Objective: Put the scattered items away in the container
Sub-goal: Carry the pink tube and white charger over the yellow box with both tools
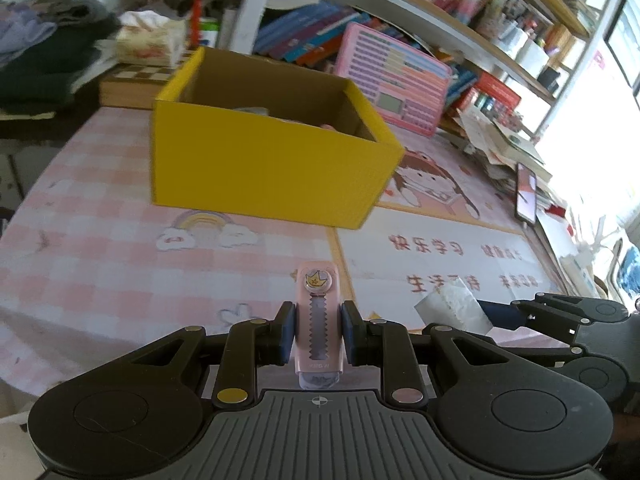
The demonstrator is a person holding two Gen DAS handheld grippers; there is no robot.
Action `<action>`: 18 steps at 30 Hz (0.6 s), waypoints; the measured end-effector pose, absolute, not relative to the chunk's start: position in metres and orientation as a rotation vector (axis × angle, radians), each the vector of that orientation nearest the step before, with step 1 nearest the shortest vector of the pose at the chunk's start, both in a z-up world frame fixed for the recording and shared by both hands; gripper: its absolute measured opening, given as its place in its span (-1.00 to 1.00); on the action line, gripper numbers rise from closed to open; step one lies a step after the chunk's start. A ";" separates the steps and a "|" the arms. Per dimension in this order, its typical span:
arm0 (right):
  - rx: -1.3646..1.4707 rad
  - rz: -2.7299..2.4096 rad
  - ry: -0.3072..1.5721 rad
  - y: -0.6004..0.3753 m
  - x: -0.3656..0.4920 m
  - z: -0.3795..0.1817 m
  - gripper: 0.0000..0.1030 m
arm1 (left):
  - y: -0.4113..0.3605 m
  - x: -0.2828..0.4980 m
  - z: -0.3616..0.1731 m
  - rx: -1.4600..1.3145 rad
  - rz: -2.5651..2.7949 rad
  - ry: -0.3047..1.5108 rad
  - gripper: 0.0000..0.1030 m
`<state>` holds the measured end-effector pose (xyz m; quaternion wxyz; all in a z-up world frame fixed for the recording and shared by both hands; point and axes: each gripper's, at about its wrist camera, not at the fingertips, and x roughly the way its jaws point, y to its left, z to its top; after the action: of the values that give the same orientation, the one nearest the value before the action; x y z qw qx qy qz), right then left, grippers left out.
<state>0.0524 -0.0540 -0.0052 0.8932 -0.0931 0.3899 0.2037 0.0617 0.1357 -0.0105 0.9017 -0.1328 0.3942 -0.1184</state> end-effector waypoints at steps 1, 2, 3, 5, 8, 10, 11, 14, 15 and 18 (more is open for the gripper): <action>-0.197 0.434 0.804 -0.050 0.053 -0.005 -0.20 | 0.140 0.061 -0.010 -0.279 -0.234 0.810 -0.55; -0.202 0.444 0.799 -0.045 0.054 -0.005 -0.20 | 0.144 0.060 -0.010 -0.284 -0.225 0.806 -0.56; -0.207 0.455 0.794 -0.041 0.056 -0.004 -0.20 | 0.149 0.059 -0.009 -0.288 -0.212 0.800 -0.56; -0.218 0.477 0.781 -0.033 0.058 -0.003 -0.20 | 0.157 0.058 -0.006 -0.296 -0.190 0.787 -0.56; -0.235 0.501 0.756 -0.022 0.063 0.001 -0.20 | 0.167 0.060 0.000 -0.298 -0.160 0.754 -0.56; -0.249 0.516 0.737 -0.017 0.067 0.004 -0.20 | 0.172 0.063 0.006 -0.301 -0.145 0.730 -0.56; -0.254 0.521 0.728 -0.015 0.069 0.007 -0.20 | 0.175 0.066 0.008 -0.302 -0.141 0.720 -0.56; -0.249 0.532 0.697 -0.014 0.079 0.014 -0.20 | 0.178 0.076 0.016 -0.303 -0.142 0.688 -0.56; -0.243 0.533 0.688 -0.014 0.083 0.017 -0.20 | 0.179 0.080 0.019 -0.304 -0.143 0.678 -0.56; -0.215 0.532 0.668 -0.014 0.096 0.028 -0.20 | 0.179 0.092 0.027 -0.304 -0.152 0.655 -0.56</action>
<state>0.0960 -0.0143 0.0279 0.9046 -0.1041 0.3231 0.2577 0.0923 0.1787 0.0266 0.9327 -0.1485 0.3203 -0.0741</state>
